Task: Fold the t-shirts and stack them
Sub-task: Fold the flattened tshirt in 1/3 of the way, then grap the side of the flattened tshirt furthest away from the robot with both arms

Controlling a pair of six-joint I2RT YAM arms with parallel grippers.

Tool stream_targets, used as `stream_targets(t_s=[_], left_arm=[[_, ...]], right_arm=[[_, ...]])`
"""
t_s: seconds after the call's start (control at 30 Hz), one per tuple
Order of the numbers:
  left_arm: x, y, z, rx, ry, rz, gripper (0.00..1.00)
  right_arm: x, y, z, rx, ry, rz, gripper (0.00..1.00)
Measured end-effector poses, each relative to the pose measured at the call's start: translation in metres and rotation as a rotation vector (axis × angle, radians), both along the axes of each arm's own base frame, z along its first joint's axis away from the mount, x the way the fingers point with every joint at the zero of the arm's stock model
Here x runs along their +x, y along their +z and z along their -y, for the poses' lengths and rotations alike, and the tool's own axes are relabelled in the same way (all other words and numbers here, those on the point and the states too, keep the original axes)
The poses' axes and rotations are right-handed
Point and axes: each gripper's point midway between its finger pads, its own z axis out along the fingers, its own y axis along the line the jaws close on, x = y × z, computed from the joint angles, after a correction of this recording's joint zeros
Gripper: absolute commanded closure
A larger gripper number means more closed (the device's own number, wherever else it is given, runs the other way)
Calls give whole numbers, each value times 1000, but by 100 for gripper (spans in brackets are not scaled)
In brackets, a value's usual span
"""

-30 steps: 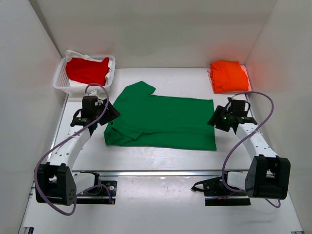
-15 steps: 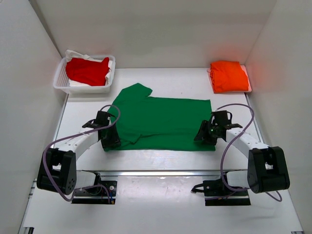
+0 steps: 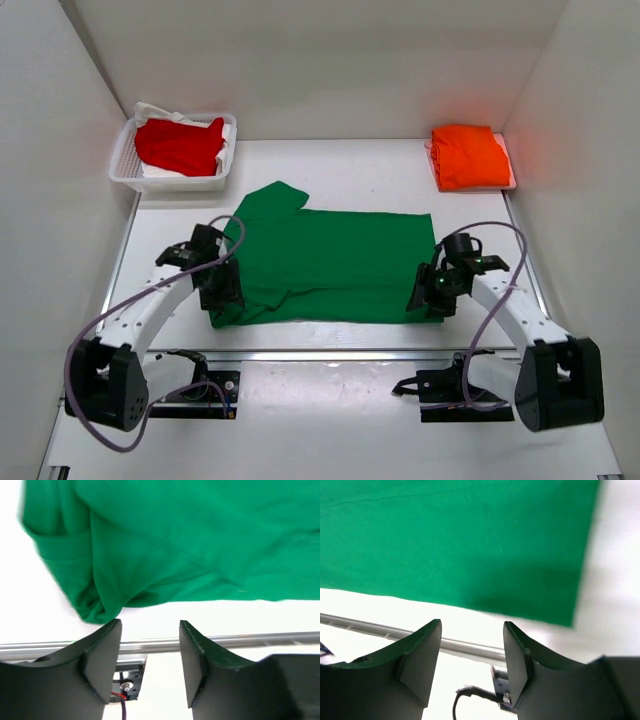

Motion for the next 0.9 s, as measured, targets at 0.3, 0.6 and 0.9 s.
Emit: stream_targets(t_s=[0.3, 0.6, 0.9], left_arm=[[132, 134, 28, -132, -6, 397, 36], [293, 72, 56, -129, 18, 376, 42], [370, -8, 51, -99, 89, 357, 27]], right_arm=[[93, 97, 39, -71, -70, 308, 50], [186, 68, 43, -78, -119, 347, 53], [223, 51, 66, -101, -186, 399, 54]])
